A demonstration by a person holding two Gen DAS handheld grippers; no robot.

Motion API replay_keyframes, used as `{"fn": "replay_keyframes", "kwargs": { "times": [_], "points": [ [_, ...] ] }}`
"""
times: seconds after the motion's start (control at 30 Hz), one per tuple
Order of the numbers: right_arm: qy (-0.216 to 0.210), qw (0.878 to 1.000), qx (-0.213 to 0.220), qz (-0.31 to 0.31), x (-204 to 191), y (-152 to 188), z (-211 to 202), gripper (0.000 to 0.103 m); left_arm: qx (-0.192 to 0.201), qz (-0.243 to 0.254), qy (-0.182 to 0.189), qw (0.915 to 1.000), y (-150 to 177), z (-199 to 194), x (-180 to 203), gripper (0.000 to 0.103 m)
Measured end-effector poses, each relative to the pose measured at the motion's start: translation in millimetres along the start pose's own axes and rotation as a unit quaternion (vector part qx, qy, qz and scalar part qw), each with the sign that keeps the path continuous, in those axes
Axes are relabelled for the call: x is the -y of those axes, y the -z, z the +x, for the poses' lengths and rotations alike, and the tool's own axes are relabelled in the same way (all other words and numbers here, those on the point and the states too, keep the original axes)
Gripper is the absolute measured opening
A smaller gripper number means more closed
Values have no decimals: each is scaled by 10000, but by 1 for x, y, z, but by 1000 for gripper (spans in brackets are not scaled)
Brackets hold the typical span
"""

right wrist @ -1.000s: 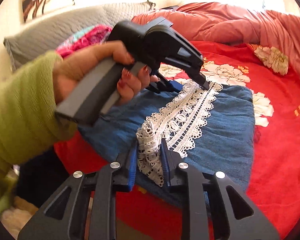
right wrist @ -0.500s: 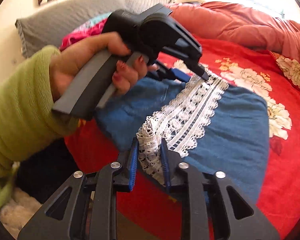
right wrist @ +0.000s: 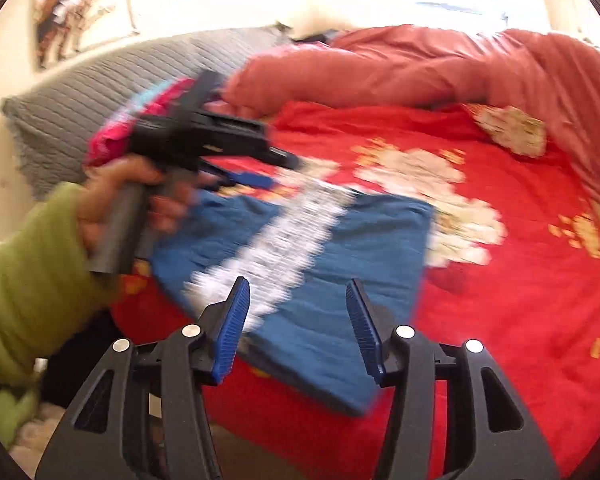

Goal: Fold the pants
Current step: 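Open both grippers and release the lengthwise-folded pants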

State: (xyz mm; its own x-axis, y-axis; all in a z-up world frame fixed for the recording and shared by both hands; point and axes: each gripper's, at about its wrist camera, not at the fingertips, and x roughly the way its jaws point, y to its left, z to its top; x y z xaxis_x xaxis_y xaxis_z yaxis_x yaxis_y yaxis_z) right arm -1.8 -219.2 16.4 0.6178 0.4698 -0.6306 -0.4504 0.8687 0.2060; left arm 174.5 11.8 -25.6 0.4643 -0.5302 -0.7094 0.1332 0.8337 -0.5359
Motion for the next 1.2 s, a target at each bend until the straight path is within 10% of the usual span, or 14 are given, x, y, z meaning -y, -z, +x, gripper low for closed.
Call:
{"fn": "replay_keyframes", "kwargs": {
  "times": [0.33,0.63,1.2],
  "points": [
    [47,9950,-1000,-35,5,37,32,50,42,1376,-532,9891,67,-13,53,61],
    [-80,9948,-1012,57,4,45,26,52,-171,1760,-1147,9775,114,2,42,62],
    [249,9966,-407,672,24,25,-4,69,-6,1788,-1135,9773,129,-26,42,68]
  ]
}}
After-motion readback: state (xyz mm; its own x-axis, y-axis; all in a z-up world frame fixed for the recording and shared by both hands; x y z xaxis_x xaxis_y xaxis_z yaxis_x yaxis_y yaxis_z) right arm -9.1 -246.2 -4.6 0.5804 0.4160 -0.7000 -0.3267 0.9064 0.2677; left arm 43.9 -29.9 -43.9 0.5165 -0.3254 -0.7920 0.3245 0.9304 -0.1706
